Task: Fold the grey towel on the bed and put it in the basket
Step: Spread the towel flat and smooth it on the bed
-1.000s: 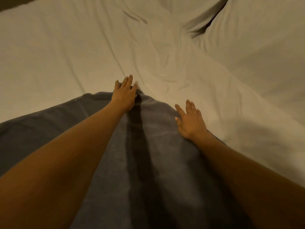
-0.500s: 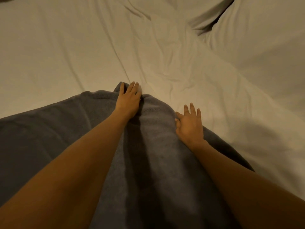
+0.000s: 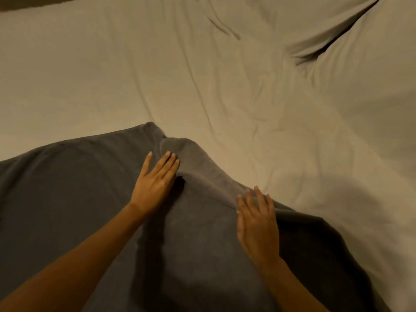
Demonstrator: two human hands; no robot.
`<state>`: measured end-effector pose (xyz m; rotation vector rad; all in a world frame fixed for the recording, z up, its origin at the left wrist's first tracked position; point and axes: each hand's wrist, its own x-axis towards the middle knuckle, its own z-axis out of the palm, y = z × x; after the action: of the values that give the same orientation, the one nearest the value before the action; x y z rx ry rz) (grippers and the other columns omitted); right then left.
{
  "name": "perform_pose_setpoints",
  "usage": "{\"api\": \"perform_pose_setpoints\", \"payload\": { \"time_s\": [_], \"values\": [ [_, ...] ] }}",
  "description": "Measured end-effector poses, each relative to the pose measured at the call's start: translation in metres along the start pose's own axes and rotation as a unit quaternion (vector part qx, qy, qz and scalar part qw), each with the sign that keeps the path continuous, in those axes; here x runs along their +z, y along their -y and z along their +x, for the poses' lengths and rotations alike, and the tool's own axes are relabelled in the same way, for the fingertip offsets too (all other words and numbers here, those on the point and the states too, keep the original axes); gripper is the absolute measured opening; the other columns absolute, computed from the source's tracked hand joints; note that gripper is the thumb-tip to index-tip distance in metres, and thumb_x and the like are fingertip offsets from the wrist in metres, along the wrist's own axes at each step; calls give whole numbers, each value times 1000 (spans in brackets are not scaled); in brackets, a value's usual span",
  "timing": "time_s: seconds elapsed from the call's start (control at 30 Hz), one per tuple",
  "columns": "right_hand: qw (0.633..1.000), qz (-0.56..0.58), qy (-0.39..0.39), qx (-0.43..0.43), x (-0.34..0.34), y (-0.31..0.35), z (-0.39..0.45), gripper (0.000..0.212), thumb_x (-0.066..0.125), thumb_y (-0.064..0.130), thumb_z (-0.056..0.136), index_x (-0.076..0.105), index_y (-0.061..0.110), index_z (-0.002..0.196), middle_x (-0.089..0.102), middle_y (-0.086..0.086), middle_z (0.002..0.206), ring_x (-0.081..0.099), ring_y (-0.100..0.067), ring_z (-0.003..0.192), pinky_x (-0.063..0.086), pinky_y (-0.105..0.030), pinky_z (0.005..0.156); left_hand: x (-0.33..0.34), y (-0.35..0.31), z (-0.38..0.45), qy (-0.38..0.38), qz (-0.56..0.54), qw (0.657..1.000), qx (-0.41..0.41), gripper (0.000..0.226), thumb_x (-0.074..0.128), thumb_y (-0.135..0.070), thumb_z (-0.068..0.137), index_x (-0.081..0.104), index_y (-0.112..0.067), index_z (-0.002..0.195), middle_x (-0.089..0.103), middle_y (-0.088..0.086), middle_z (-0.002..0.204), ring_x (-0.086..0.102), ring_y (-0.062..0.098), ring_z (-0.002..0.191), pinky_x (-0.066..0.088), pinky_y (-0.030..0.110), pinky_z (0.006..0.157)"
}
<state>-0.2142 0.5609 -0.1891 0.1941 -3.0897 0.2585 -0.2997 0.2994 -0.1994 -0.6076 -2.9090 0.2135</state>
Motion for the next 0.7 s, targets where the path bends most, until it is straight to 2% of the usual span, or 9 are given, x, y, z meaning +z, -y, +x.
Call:
{"api": "perform_pose_setpoints", "payload": {
  "time_s": [0.03,0.1,0.17,0.23,0.33,0.4,0.53,0.6,0.7],
  "values": [
    [998,4,59,1,3,7,-9,41,41,24,91,64,10,122,58,-13,132,44,-34,132,19,-48,116,2,3,-17,16,4,1000,21,46,60,-21,87,55,-6,131,56,14,135,52,29,127,23,58,108],
    [986,13,164,6,12,14,-23,45,32,31,100,42,17,142,33,-11,153,16,-28,146,-5,-42,118,5,8,-40,64,3,996,66,49,63,-22,85,55,-8,131,56,13,136,53,28,126,28,56,106],
    [981,23,194,16,21,15,-28,52,22,44,101,24,24,149,10,-8,160,-3,-22,148,-17,-41,115,3,13,-46,93,-2,993,67,58,73,-19,79,54,-8,133,54,14,137,52,28,126,29,55,106],
    [985,46,163,23,22,16,-24,55,23,48,99,24,26,149,12,-7,160,-1,-22,148,-16,-41,115,-1,18,-38,80,-22,995,47,54,67,-18,84,51,-7,134,52,15,139,50,30,128,23,55,108],
    [994,83,58,39,18,12,-7,47,45,37,98,45,16,140,37,-16,149,26,-31,143,9,-49,119,-7,17,-12,47,-46,998,25,46,36,-26,94,54,-5,131,54,17,136,51,33,127,22,56,110],
    [995,75,3,68,19,3,9,45,50,31,97,49,11,137,43,-20,145,33,-35,139,18,-53,117,-8,12,12,39,-74,997,6,46,33,-29,97,55,-5,129,54,17,135,51,33,128,23,55,113],
    [990,26,95,102,31,-15,27,55,29,48,99,30,22,147,15,-14,158,4,-28,148,-5,-47,117,4,1,56,83,-123,988,-47,49,32,-38,101,39,-12,141,34,12,151,26,29,142,10,49,119],
    [988,52,108,101,41,-19,26,55,30,51,98,27,28,148,10,-9,160,1,-26,148,-6,-46,117,16,-5,68,138,-118,982,-47,50,27,-40,101,32,-16,145,22,10,156,13,27,146,5,49,119],
    [982,117,90,118,49,-19,22,52,38,48,97,31,32,146,13,-6,160,5,-25,147,-4,-44,117,33,-9,74,228,-97,969,-23,52,27,-38,102,18,-22,150,11,9,159,4,27,148,1,54,118]
  ]
}}
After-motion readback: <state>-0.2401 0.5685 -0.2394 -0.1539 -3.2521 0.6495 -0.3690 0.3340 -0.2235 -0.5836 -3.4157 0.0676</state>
